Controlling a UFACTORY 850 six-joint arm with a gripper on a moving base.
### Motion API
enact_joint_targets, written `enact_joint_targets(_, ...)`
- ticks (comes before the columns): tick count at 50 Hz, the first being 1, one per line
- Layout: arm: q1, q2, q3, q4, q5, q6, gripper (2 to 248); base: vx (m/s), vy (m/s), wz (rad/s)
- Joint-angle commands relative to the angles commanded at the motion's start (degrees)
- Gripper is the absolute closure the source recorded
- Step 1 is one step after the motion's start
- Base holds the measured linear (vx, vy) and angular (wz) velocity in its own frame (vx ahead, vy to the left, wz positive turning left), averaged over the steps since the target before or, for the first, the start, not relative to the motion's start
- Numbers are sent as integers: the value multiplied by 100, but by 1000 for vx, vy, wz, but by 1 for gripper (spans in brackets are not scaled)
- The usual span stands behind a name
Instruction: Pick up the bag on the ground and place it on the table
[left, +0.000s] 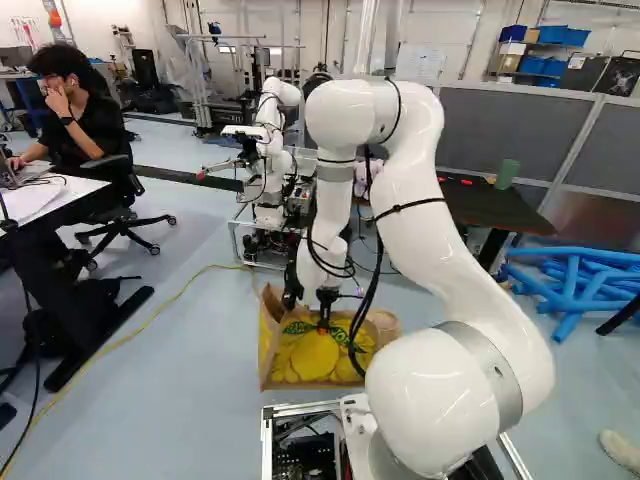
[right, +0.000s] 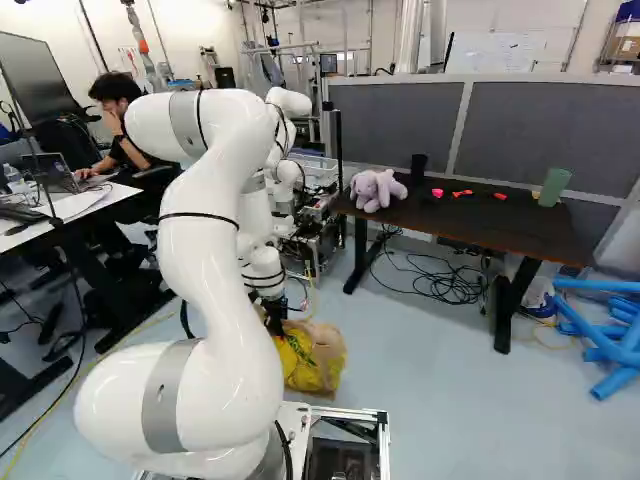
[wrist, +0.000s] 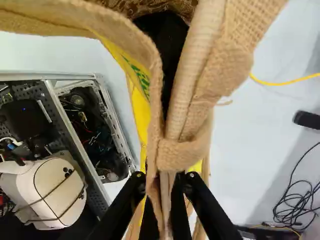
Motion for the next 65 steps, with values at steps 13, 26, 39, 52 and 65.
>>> enact_joint_targets(13,-96,328,137,196,-157,0,228,0,0,0)
enact_joint_targets(26,-220,645,225,296,-357,0,228,0,0,0)
enact_joint_targets(39,-378,948,270,313,-625,0,228,0,0,0)
enact_joint_targets(52,-483,1242,292,314,-975,0,228,0,0,0)
enact_joint_targets(65,-516,1529,295,314,-1350,0,228,0,0,0)
